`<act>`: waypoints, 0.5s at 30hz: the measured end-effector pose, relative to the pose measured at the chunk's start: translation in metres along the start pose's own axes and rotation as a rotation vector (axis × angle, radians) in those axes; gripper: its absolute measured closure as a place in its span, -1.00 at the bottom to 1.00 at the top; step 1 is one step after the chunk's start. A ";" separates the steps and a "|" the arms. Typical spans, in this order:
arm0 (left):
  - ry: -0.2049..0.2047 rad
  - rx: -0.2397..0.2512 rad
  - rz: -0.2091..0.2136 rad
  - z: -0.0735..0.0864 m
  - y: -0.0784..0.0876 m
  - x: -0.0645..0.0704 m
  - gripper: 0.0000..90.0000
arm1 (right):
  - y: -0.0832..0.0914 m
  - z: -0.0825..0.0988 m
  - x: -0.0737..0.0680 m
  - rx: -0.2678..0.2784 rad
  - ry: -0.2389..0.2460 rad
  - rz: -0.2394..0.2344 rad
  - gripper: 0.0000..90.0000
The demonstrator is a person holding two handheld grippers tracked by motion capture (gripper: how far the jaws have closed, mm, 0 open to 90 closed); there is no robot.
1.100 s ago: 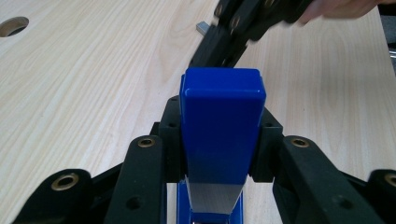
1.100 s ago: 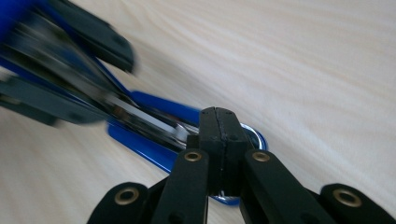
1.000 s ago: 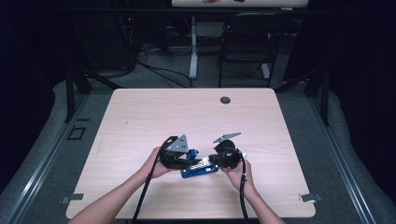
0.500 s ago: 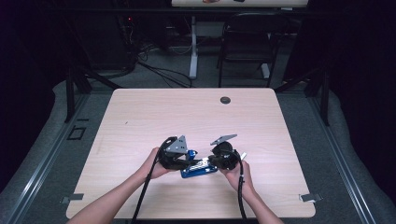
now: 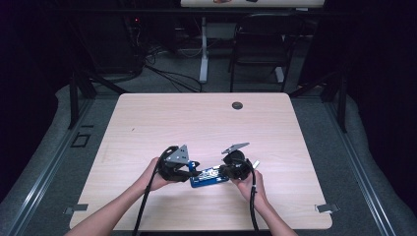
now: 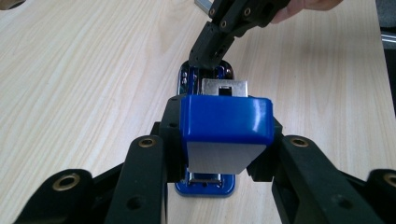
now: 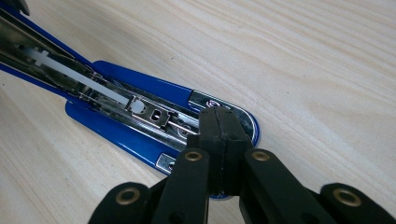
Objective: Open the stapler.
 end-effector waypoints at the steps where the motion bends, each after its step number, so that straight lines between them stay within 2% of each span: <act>1: -0.001 -0.001 -0.002 0.001 0.001 0.000 0.48 | 0.000 0.000 0.000 -0.001 0.001 0.000 1.00; 15: 0.025 -0.036 0.006 0.017 0.007 0.000 0.47 | 0.000 0.000 0.000 -0.003 -0.002 0.000 1.00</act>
Point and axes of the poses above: each handheld gripper's, and its own axes: y roughly backward along the jaws, z roughly out of its underside, x roughly to its right, the point moved 5 cm from there along -y, roughly forward along the jaws, and after that the axes turned 7 degrees about -x, right-handed, at the moved point
